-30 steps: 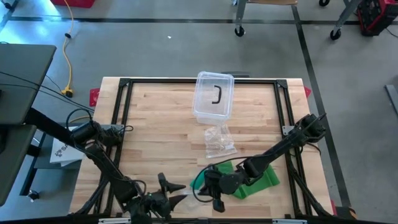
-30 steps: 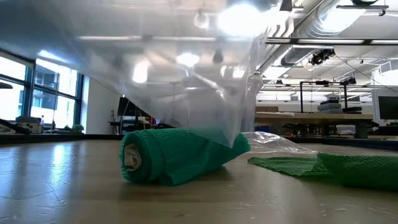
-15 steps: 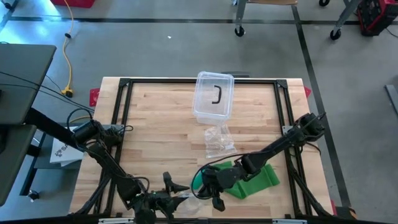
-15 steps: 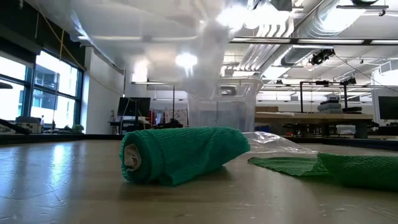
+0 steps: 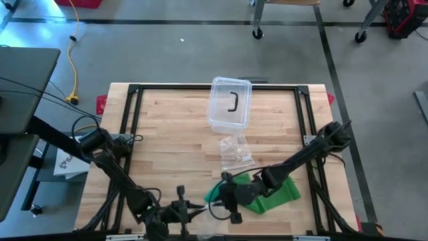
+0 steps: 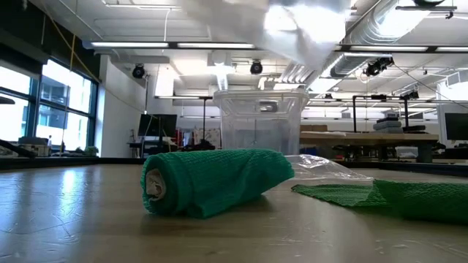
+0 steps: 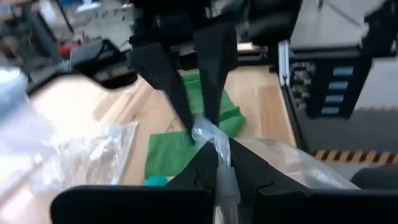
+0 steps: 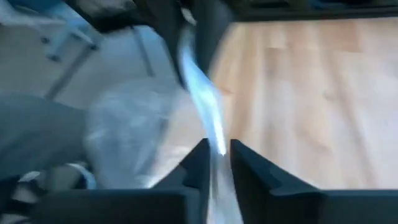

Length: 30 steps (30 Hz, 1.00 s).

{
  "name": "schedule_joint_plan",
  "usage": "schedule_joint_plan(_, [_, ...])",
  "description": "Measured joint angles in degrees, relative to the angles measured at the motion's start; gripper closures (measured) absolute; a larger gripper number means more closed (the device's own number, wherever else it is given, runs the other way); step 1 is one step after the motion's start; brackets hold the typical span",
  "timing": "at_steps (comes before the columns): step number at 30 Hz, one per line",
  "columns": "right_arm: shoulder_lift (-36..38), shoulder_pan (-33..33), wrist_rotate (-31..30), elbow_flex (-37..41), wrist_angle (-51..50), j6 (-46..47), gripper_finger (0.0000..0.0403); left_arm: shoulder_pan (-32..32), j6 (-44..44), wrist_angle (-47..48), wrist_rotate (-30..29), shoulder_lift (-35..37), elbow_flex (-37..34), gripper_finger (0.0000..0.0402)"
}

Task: Roll bandage
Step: Open the transparent zip bag

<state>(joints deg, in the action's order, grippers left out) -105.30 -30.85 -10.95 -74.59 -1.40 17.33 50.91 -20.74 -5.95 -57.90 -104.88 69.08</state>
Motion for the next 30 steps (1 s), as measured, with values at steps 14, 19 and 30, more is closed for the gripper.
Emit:
schedule_joint_plan(14, [10.2, -8.4, -25.5, 0.2, -12.7, -15.4, 0.0270, -1.4, -25.6, 10.8, 0.8, 4.8, 0.0, 0.0396])
schedule_joint_plan(19, [8.3, -10.1, -24.5, 3.8, -1.2, -20.4, 0.0270, -1.6, -25.7, 10.8, 0.8, 4.8, 0.0, 0.0396])
schedule_joint_plan(30, [12.8, -13.7, -46.4, 4.6, 0.2, -21.9, 0.0270, -4.4, -36.1, 20.0, 8.7, 4.8, 0.0, 0.0396])
